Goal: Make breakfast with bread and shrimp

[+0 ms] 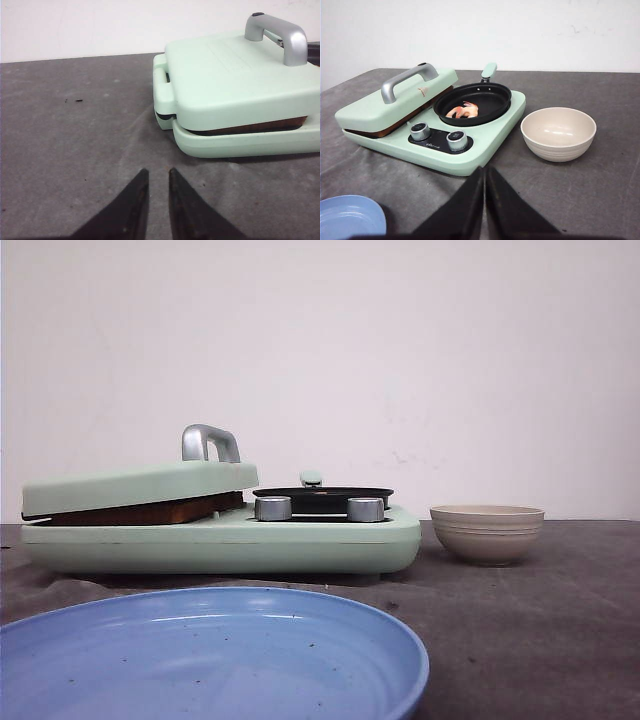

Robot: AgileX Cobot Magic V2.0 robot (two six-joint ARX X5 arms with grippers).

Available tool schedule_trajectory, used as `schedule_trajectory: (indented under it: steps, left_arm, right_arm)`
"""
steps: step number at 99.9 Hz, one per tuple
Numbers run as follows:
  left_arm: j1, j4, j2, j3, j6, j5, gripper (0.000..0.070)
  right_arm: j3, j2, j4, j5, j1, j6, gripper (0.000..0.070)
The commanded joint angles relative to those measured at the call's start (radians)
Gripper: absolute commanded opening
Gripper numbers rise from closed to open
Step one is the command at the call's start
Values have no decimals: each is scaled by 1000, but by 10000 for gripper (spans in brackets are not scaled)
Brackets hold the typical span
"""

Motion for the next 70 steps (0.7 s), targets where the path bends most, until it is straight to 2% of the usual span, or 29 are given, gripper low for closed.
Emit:
schedule_trajectory:
  steps: [1,51,54,57,64,70]
  left_arm:
    - [0,-5,0,-18,5,1,0]
    - [0,-5,0,-18,5,1,0]
    - [0,-5,0,-18,5,1,0]
    - [0,-5,0,-18,5,1,0]
    - [0,-5,0,-18,5,1,0]
    - [0,-5,0,-18,5,0,0]
  right_arm:
    - [5,-2,11,-2,4,11,0]
    - [5,-5,-11,9,2,9,0]
    - [4,-15,-19,39,0,3,0]
    - [2,-27,-23,102,-6,-23,0]
    - [-26,-56,28,280,-33,-159,0]
    - [-80,-86,130,359,-61,-277,0]
